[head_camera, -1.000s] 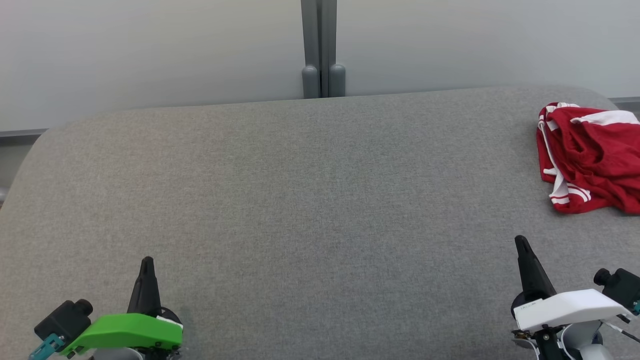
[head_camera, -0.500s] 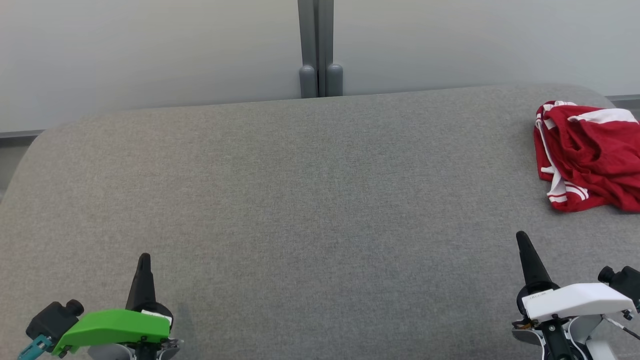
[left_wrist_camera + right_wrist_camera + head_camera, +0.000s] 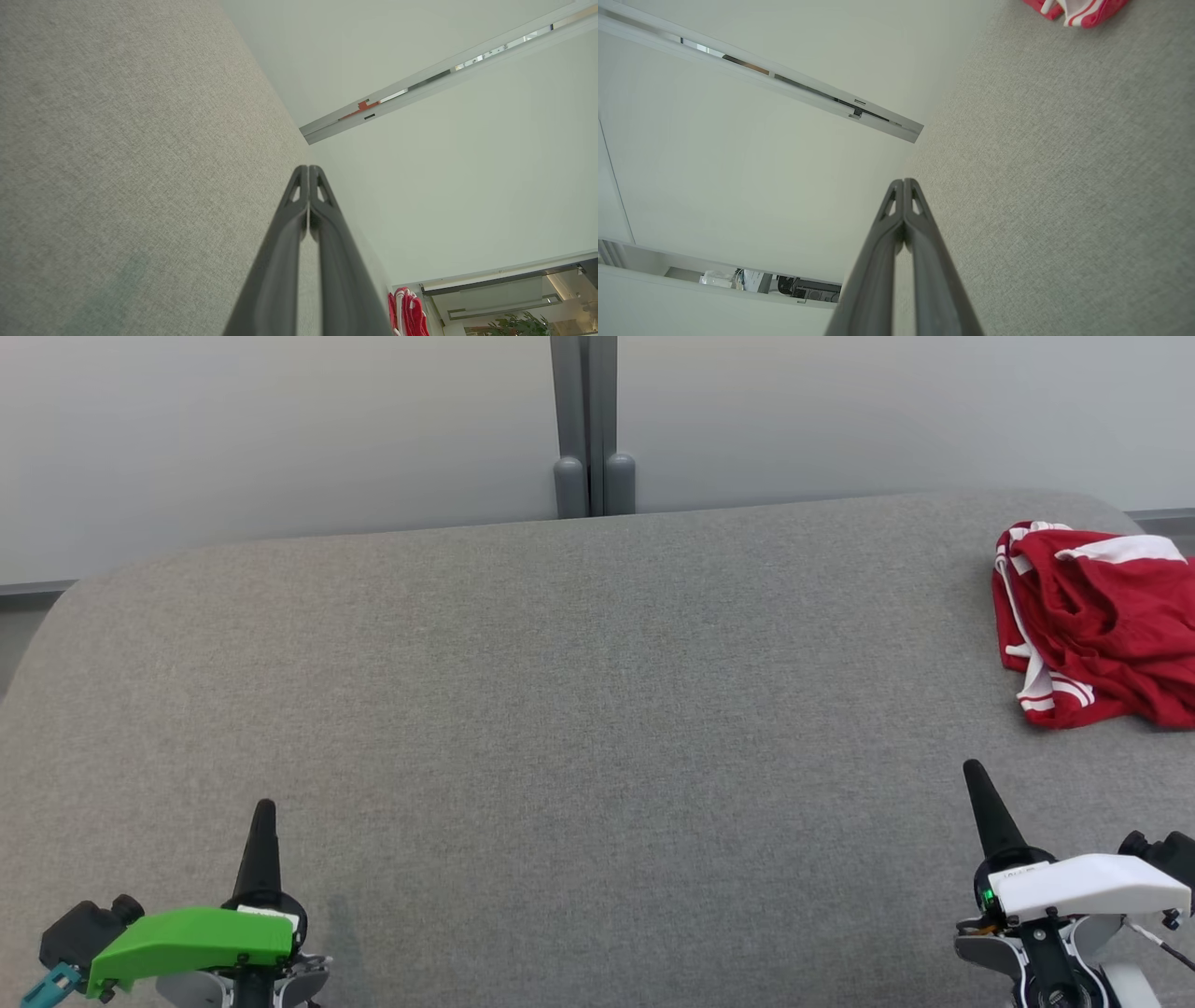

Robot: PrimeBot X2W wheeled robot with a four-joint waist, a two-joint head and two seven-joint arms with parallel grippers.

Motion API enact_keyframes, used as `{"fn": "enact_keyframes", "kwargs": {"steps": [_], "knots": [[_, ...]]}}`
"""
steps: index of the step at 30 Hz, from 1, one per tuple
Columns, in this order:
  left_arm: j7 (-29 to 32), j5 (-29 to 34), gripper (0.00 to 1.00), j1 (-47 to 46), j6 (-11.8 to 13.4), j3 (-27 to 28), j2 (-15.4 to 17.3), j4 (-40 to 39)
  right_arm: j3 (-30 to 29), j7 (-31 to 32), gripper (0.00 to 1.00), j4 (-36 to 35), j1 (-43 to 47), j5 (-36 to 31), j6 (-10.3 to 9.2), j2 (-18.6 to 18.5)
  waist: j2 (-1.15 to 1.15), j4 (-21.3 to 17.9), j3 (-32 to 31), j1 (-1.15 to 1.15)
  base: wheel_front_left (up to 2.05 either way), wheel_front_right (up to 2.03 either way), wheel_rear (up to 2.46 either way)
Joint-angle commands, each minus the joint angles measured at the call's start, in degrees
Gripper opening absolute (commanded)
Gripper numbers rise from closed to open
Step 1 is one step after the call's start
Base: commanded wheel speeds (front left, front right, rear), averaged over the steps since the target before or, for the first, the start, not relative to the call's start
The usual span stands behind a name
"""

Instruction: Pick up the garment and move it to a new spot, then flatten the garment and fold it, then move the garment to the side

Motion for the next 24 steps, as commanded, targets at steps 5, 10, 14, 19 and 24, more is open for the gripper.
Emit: {"fn": "enact_keyframes", "kwargs": {"steps": [5, 10, 14, 19, 24], "knots": [[0.91, -3.73, 0.0, -1.77, -0.66, 0.61, 0.25, -0.23, -0.62, 0.99, 0.0, -0.02, -1.49, 3.45, -0.01, 0.03, 0.0, -0.14, 0.04, 0.0, 0.0, 0.0, 0.0], [1.58, -6.43, 0.0, -1.91, -0.92, 0.98, 0.26, -0.17, -0.96, 1.73, 0.0, 0.22, -1.85, 5.89, -0.01, 0.22, 0.0, -0.28, 0.07, 0.0, 0.0, 0.0, 0.0], [2.13, -8.33, 0.0, -2.1, -1.14, 1.24, 0.27, -0.11, -1.24, 2.25, 0.0, 0.39, -2.11, 7.72, 0.0, 0.33, 0.0, -0.39, 0.1, 0.0, 0.0, 0.0, 0.0], [2.75, -10.76, 0.0, -2.31, -1.32, 1.53, 0.28, -0.05, -1.55, 2.94, 0.0, 0.66, -2.25, 9.96, 0.0, 0.5, 0.0, -0.52, 0.13, 0.0, 0.0, 0.0, 0.0], [3.42, -13.17, 0.0, -2.48, -1.6, 1.79, 0.29, 0.0, -1.85, 3.6, 0.0, 0.87, -2.67, 12.11, 0.0, 0.67, 0.0, -0.66, 0.17, 0.0, 0.0, 0.0, 0.0]]}}
